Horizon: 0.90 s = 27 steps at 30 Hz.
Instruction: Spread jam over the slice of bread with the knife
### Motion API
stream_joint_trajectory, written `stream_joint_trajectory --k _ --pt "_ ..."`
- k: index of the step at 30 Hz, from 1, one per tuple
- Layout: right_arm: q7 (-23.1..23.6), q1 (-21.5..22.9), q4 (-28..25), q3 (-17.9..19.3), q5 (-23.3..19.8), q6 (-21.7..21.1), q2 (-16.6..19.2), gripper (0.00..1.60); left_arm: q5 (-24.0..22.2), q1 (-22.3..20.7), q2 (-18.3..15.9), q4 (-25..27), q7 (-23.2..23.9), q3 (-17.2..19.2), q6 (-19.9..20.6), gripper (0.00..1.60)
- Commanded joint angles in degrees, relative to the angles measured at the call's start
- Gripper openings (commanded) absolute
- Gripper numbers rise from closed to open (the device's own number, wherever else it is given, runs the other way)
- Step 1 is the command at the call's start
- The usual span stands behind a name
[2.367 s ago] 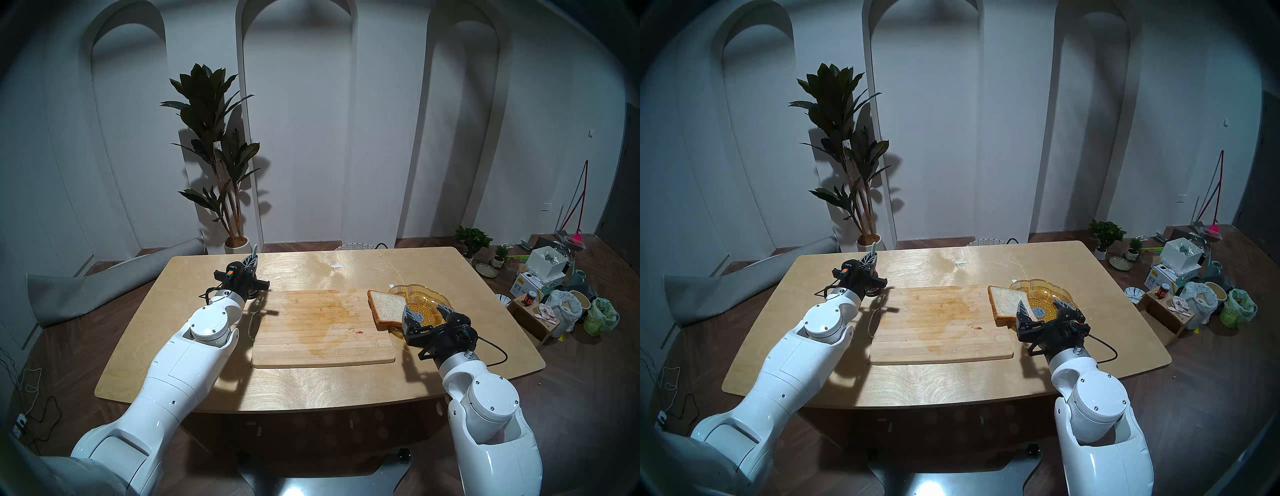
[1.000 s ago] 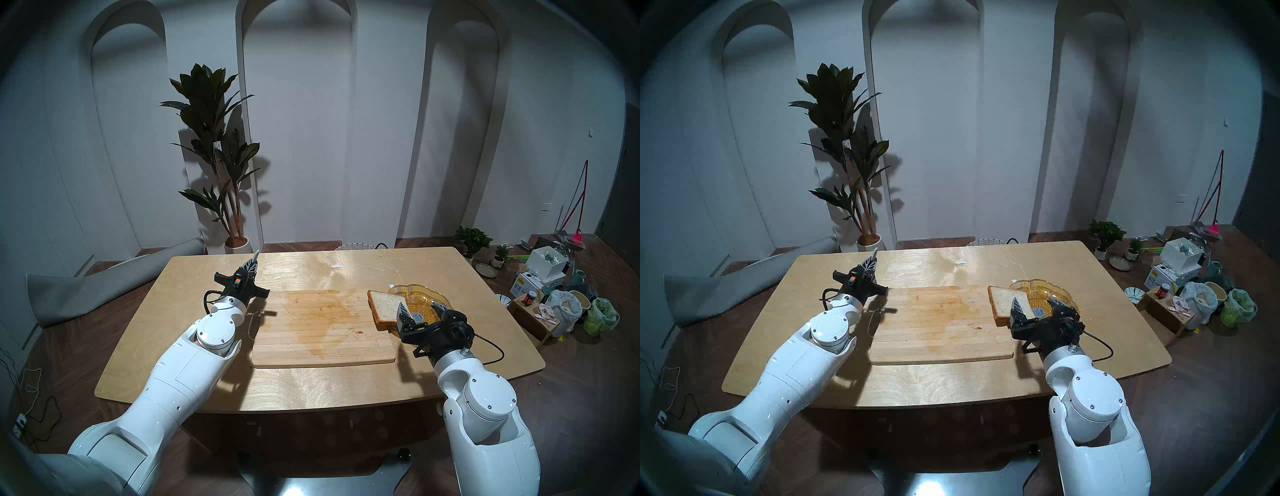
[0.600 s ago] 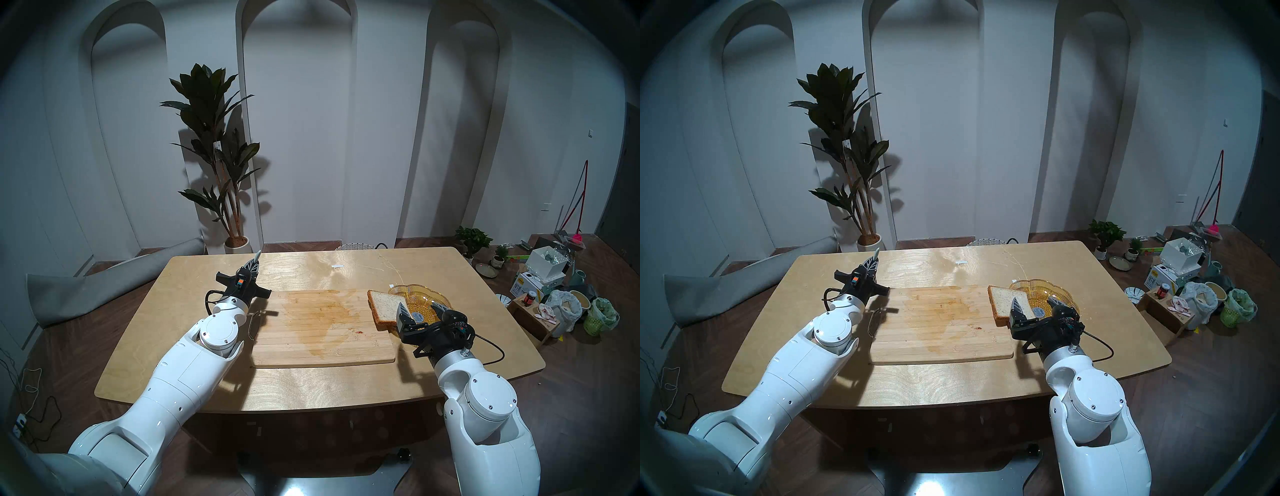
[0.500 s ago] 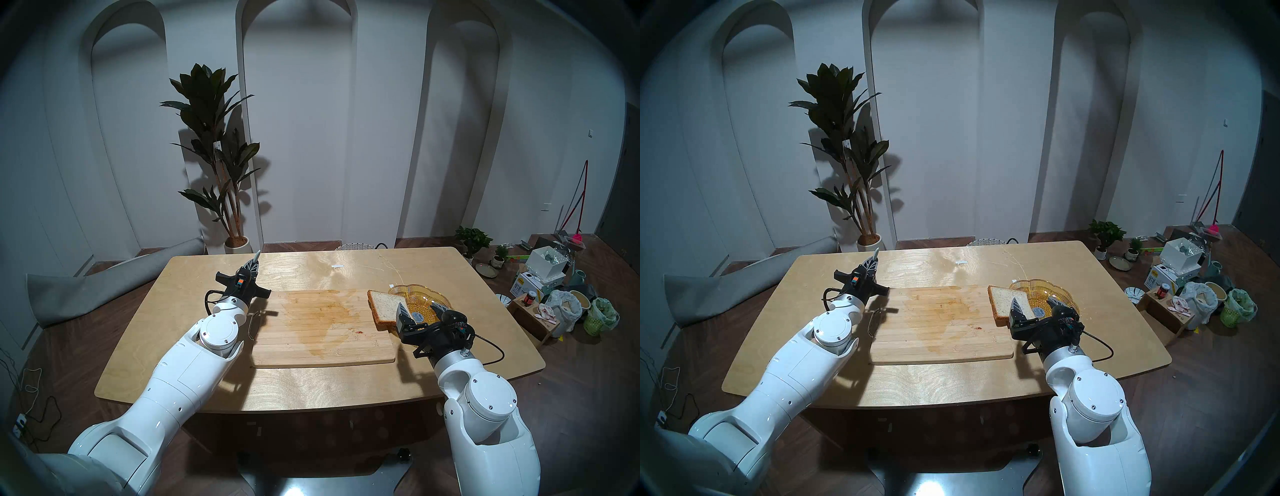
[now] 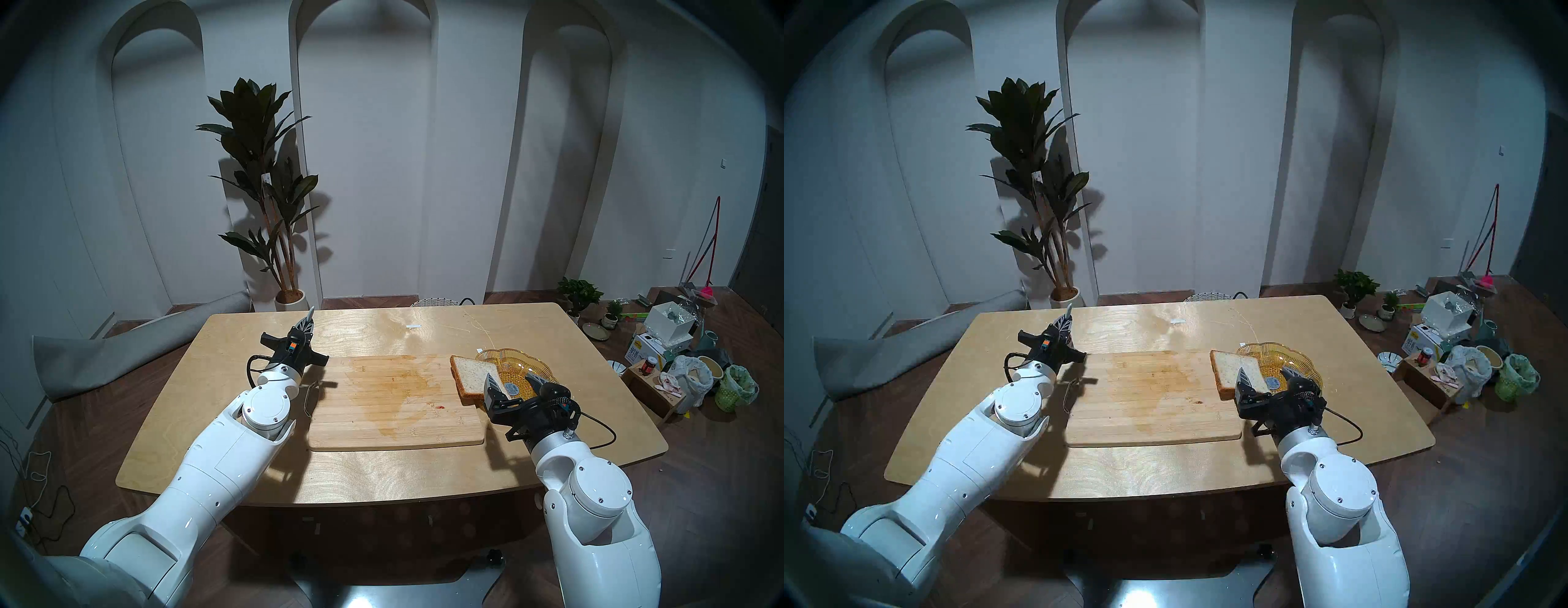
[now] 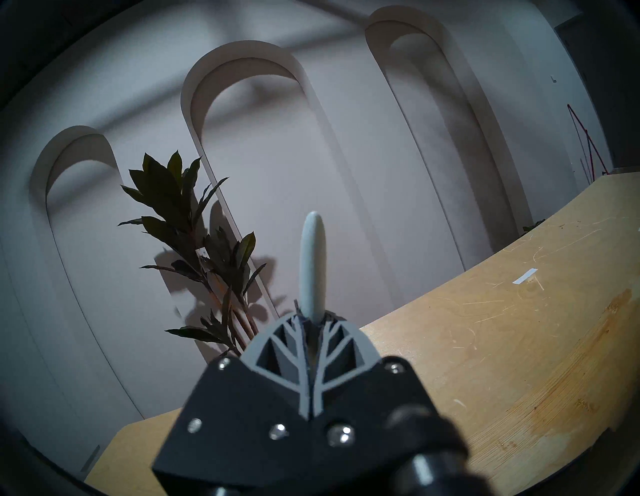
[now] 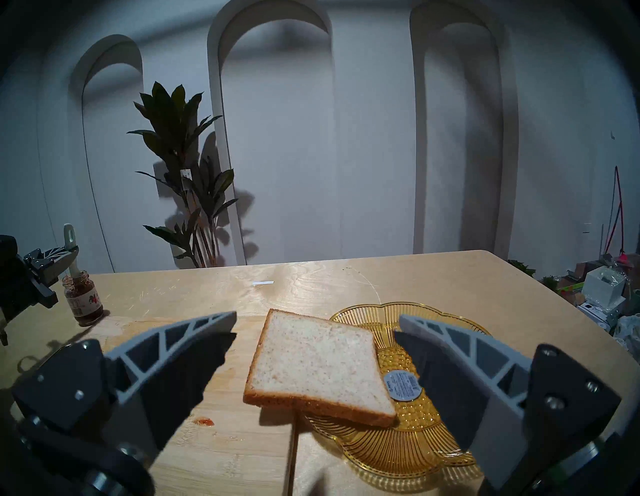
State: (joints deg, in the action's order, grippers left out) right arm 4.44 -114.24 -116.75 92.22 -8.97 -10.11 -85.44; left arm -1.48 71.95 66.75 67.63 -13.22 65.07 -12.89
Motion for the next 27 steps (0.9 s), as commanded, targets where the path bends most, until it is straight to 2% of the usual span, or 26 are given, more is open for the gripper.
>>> stream_joint_trajectory --k 1,9,27 --pt "0.2 0.4 -0.4 0.4 -0.2 1.2 0.1 1.60 5.5 -2.1 -0.5 -0.1 -2.5 -2.0 0.0 0.00" --pt "0.9 0.6 0.4 0.7 -0.6 1.8 0.1 1.60 5.3 -2.0 -0.1 0.6 -3.1 -2.2 0.5 0.00" --pt "2.3 1.8 2.5 1.0 -1.2 2.6 0.2 1.60 6.2 -1.3 -1.7 3.0 -4.0 -1.9 1.4 0.00"
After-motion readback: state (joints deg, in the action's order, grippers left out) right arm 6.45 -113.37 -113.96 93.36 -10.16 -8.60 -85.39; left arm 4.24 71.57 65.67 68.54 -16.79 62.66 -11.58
